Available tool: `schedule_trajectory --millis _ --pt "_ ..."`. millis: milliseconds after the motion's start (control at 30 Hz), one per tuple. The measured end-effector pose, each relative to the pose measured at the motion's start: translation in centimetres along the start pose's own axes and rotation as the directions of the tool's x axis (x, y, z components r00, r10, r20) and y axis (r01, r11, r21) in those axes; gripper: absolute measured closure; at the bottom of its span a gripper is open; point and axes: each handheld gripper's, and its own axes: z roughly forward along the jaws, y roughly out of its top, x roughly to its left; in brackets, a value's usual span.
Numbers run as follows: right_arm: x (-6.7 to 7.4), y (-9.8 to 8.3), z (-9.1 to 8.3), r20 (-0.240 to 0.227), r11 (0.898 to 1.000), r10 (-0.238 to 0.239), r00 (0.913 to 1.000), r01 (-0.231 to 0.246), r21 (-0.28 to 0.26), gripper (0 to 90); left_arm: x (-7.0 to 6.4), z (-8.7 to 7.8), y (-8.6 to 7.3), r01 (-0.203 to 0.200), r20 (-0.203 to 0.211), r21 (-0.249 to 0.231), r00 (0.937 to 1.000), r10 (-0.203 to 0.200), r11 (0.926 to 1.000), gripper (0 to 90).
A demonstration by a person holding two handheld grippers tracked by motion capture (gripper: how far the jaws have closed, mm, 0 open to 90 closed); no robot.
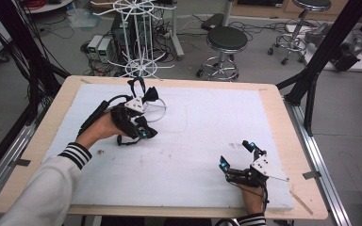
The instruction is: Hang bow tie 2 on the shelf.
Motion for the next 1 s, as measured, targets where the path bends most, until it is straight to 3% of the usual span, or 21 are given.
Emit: schedule_trajectory --millis 300,600,1000 --pt "0.1 -0.1 -0.1 -0.005 1.0 0.006 1.0 -0.006 0.001 1.5 0.7 1.3 -0.6 0.007 -0.011 0.032 0.9999 -0.006 0.9995 22.2" --pt "0.0 -0.1 -0.1 -0.007 1.0 0.003 1.0 -0.003 -0.001 1.5 1.3 2.3 -1.2 -0.031 -0.03 0.07 0.999 0.033 0.9971 27.8" --pt "0.1 -0.1 -0.1 -0.009 1.0 0.0 1.0 0.0 -0.003 1.5 1.9 3.7 -1.9 -0.035 -0.057 0.129 0.9974 0.043 0.991 33.5"
